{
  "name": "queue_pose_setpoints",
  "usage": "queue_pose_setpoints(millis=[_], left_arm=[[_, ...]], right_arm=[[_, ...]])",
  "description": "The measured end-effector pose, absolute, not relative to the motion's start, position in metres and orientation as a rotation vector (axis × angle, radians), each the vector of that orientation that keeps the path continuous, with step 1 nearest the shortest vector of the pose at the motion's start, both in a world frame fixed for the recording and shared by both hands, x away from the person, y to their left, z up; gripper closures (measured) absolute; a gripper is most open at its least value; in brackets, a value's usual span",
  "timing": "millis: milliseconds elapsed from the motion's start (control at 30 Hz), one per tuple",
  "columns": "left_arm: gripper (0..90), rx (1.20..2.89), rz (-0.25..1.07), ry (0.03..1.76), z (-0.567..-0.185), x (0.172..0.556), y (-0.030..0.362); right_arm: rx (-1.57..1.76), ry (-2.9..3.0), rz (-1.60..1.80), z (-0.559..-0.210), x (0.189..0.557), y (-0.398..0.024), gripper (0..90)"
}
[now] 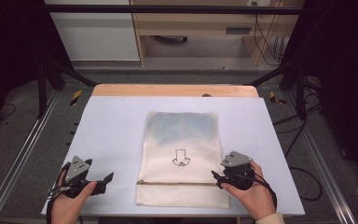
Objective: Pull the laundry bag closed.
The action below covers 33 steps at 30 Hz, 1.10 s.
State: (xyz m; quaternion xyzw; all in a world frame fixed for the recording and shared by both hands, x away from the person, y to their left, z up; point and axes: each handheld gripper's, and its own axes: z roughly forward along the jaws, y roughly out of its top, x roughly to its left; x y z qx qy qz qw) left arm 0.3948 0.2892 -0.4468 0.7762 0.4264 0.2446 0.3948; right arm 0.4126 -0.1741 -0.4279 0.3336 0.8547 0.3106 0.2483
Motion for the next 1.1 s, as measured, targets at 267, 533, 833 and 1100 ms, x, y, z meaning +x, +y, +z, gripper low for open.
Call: queue_pose_setpoints(millis=[267,533,833,1100], left_arm=[[5.7,1.987,0.646,1.062,-0.448,0.397,0.282],[5.8,1.967,0.653,1.113,-0.451,0.401,0.289],[6.2,1.985,0.681,1.147,-0.451,0.403,0.296],[6.6,1.956,0.694,1.205,-0.453,0.409,0.311]], right_arm=[[0.753,2.441,0.853,-0.410,0.425,-0.125,36.7],[0.617,2.562,0.848,-0.398,0.433,-0.077,44.9],[0.511,2.653,0.795,-0.405,0.437,-0.041,53.8],[0.433,2.721,0.794,-0.403,0.437,-0.019,64.1]])
